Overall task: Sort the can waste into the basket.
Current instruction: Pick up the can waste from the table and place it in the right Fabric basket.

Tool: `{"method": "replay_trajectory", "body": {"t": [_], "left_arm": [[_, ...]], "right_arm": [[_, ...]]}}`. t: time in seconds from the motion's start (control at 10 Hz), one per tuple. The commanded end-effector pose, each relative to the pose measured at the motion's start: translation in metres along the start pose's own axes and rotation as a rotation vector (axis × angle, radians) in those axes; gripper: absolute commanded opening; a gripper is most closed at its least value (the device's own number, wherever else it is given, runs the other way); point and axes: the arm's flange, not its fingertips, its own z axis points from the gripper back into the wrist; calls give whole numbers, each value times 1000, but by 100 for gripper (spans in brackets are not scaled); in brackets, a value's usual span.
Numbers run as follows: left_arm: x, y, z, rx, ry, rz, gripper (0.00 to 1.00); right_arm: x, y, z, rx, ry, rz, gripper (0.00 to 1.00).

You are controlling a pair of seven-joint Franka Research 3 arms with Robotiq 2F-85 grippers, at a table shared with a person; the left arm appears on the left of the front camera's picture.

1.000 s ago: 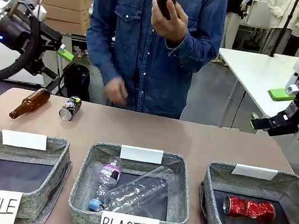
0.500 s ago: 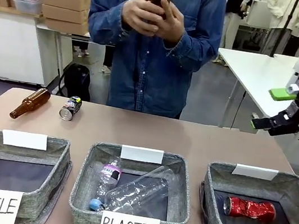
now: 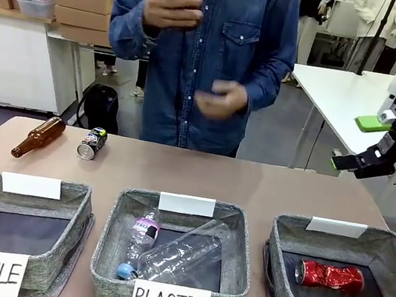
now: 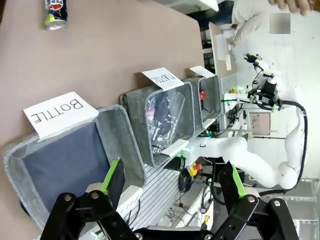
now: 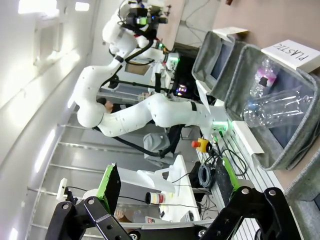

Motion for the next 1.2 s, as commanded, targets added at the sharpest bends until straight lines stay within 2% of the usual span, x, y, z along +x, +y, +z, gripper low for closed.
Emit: {"method": "replay_trajectory", "body": {"t": [0.0,0.2,0.5,1.1], "left_arm": [[-21,6,47,8,-77,47,100],[-69,18,94,-9,-152,99,100],[-114,29,125,-81,-256,103,100],[-108,40,119,-82,-244,122,100]], "right_arm": [[0,1,2,-2,11,15,100],[0,1,2,-2,11,15,100],[0,1,2,-2,11,15,100],[0,1,2,-2,11,15,100]]}}
